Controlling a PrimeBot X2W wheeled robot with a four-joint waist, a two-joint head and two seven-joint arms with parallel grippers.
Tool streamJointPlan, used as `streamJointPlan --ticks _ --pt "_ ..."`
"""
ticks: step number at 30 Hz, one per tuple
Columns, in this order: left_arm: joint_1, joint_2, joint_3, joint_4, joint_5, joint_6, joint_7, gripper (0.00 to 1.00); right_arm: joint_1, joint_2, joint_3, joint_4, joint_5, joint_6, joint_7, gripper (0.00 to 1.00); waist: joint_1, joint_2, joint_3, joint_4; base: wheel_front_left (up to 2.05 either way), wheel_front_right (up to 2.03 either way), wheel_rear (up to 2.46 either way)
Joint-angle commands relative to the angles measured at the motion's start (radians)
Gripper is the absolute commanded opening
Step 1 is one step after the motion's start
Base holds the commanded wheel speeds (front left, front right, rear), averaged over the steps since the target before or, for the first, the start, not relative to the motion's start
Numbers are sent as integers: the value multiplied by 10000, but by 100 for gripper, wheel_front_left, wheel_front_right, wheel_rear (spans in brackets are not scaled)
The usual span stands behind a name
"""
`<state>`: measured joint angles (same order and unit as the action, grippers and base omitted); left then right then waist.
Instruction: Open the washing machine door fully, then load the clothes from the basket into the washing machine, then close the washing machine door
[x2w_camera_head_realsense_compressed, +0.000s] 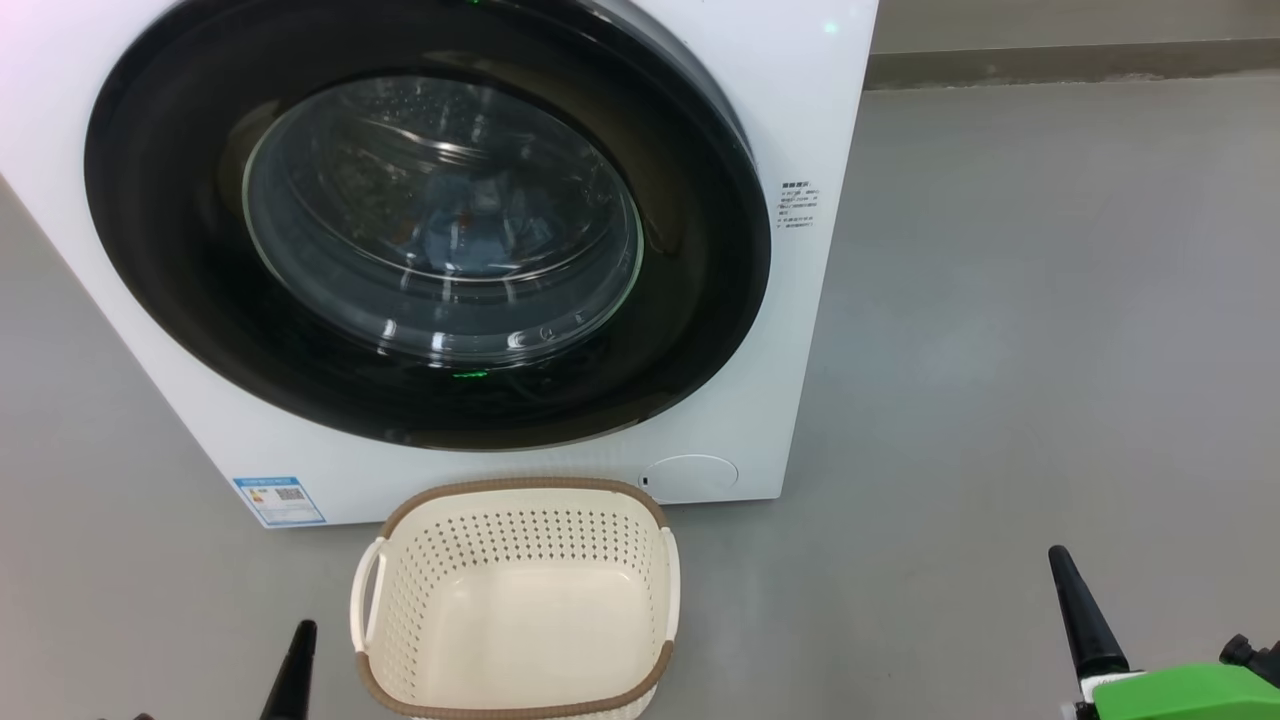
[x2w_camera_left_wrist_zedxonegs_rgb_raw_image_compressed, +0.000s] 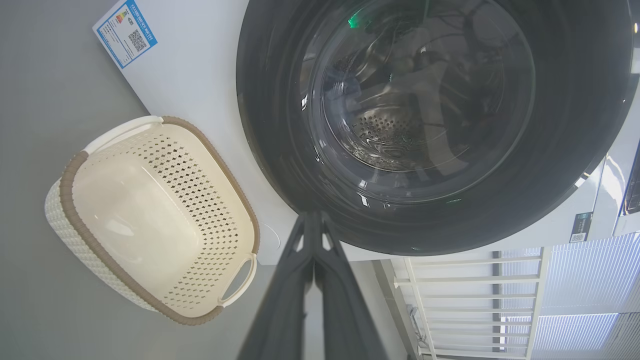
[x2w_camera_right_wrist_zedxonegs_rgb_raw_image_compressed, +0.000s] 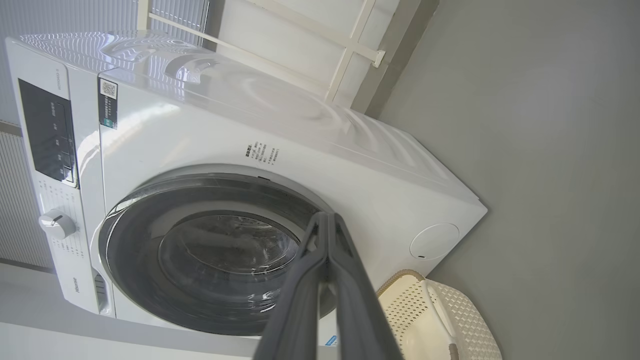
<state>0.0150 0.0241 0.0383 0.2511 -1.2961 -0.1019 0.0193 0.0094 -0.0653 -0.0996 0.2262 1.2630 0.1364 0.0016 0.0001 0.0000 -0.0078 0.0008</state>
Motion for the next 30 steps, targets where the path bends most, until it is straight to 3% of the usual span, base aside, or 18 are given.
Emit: streamJointPlan --ticks 1,30 --pt "-571 210 325 -177 -359 -87 121 0 -538 -51 140 -189 404 -43 125 0 0 0 7 0 0 0 0" --pt "-1231 261 753 -56 -3127 -288 938 0 -1158 32 18 177 3589 -57 987 0 0 0 109 -8 0 0 0"
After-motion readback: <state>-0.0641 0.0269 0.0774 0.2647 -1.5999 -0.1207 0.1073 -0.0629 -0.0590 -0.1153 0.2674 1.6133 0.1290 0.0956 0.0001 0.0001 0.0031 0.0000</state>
